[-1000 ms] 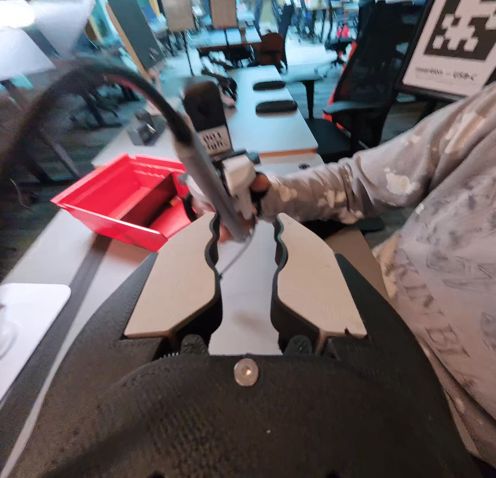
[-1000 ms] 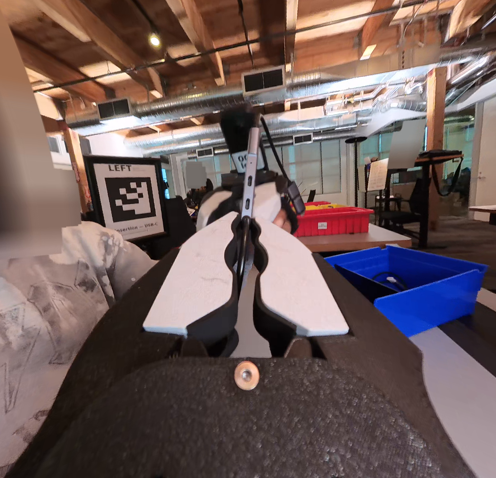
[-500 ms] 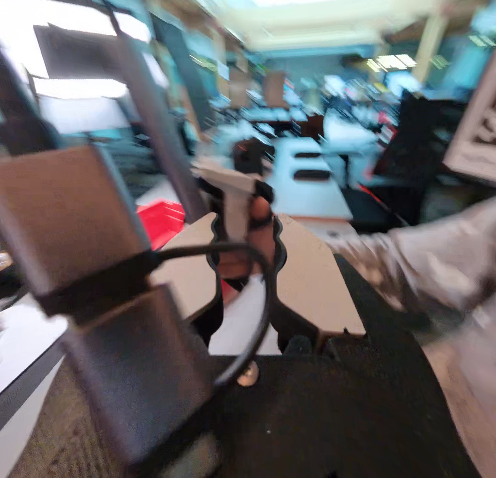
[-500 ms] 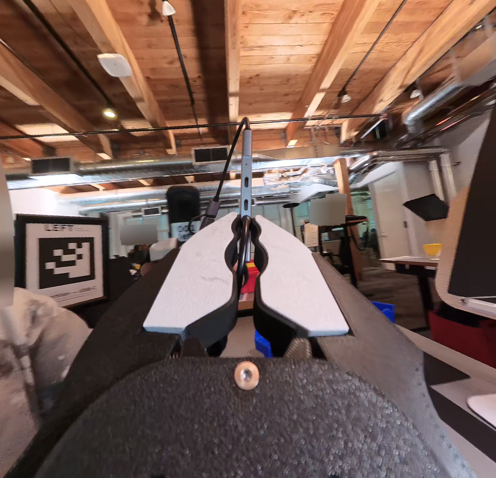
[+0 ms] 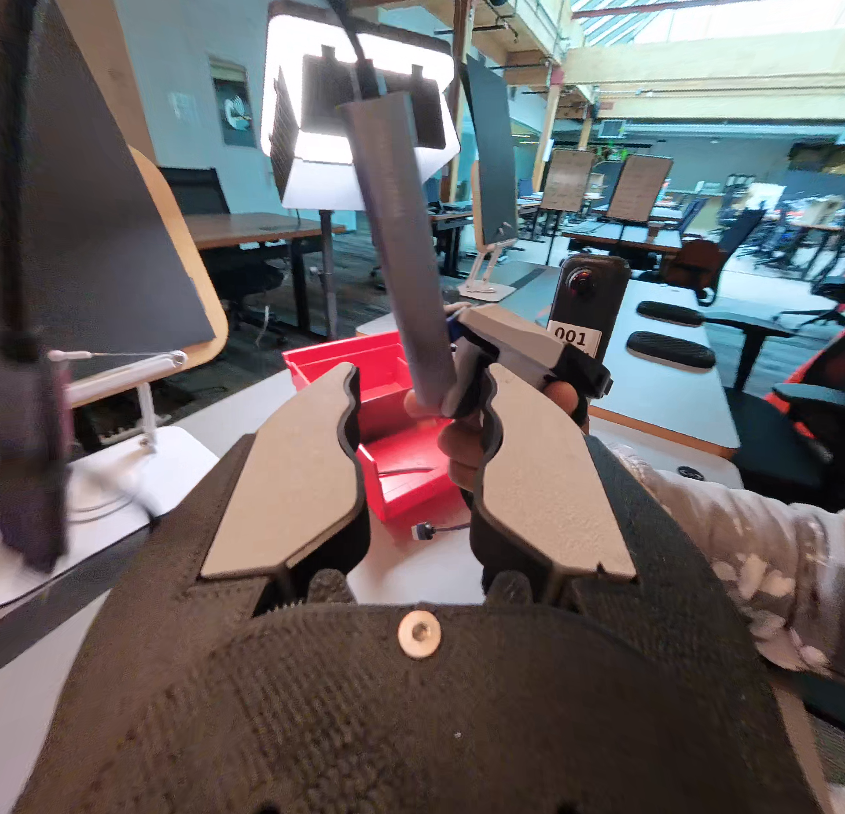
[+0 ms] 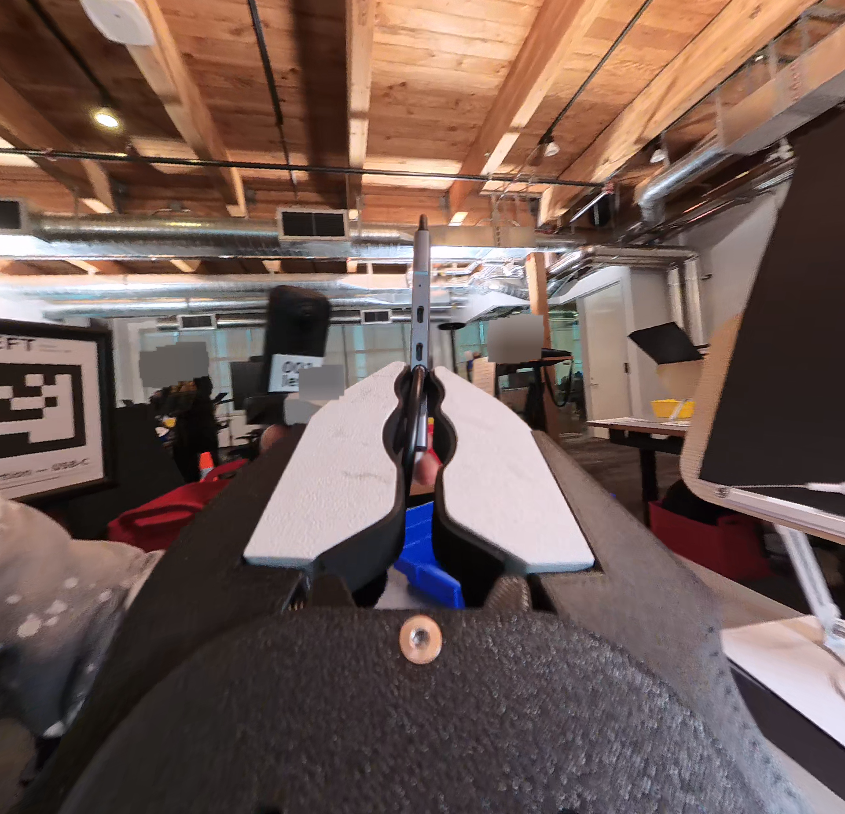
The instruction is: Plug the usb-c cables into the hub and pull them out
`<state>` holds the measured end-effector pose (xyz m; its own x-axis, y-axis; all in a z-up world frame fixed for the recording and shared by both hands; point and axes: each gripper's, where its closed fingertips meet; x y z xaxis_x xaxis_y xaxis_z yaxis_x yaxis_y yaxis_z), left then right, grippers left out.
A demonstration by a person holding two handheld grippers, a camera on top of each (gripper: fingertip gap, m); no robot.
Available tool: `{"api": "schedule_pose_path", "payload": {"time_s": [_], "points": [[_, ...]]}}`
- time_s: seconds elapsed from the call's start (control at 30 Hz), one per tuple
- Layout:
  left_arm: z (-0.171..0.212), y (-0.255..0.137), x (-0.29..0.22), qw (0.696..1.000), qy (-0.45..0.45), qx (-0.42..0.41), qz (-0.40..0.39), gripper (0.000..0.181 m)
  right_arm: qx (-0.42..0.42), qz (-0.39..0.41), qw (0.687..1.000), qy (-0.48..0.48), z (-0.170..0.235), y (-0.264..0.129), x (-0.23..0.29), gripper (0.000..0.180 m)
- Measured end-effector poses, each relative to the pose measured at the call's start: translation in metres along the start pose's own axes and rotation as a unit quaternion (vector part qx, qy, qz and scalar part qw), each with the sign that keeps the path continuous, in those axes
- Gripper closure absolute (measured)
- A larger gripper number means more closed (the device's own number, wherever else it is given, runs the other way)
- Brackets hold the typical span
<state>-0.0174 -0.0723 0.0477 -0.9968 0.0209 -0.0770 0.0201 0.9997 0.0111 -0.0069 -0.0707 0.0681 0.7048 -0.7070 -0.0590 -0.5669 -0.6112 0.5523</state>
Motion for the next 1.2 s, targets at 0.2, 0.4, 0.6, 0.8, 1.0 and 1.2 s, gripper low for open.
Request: {"api": "schedule_pose_path", "payload": {"time_s": [0.2, 0.4, 0.6, 0.8, 1.0, 1.2], "points": [[-0.005, -0.013, -0.011, 0.996, 0.022, 0.000, 0.089, 0.163, 0.018, -0.066, 0.997, 0.044, 0.012, 0.009, 0.017, 0.174], [0.009, -0.032, -0.014, 0.981, 0.123, 0.081, 0.128, 0.169, 0.165, -0.103, 0.981, -0.005, 0.036, 0.009, 0.032, 0.173], [0.022, -0.042, -0.016, 0.968, 0.150, 0.131, 0.154, 0.170, 0.252, -0.111, 0.961, -0.038, 0.051, 0.005, 0.039, 0.172], [0.025, -0.047, -0.016, 0.962, 0.161, 0.144, 0.167, 0.171, 0.270, -0.120, 0.954, -0.053, 0.055, 0.006, 0.043, 0.173], [0.029, -0.050, -0.016, 0.956, 0.172, 0.162, 0.171, 0.170, 0.289, -0.130, 0.947, -0.055, 0.057, 0.004, 0.044, 0.173], [0.006, -0.072, 0.055, 0.974, 0.150, 0.153, 0.078, 0.171, 0.235, -0.036, 0.967, -0.089, -0.017, -0.049, 0.006, 0.173]]}}
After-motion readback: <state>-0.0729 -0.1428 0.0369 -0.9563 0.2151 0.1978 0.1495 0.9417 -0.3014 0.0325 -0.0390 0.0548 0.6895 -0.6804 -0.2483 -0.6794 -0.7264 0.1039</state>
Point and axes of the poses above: each gripper's, where its closed fingertips meet, y out along the fingers, z out of its underside, x = y × z across the jaws, and after that the axes turned 14 degrees about -z, right-handed
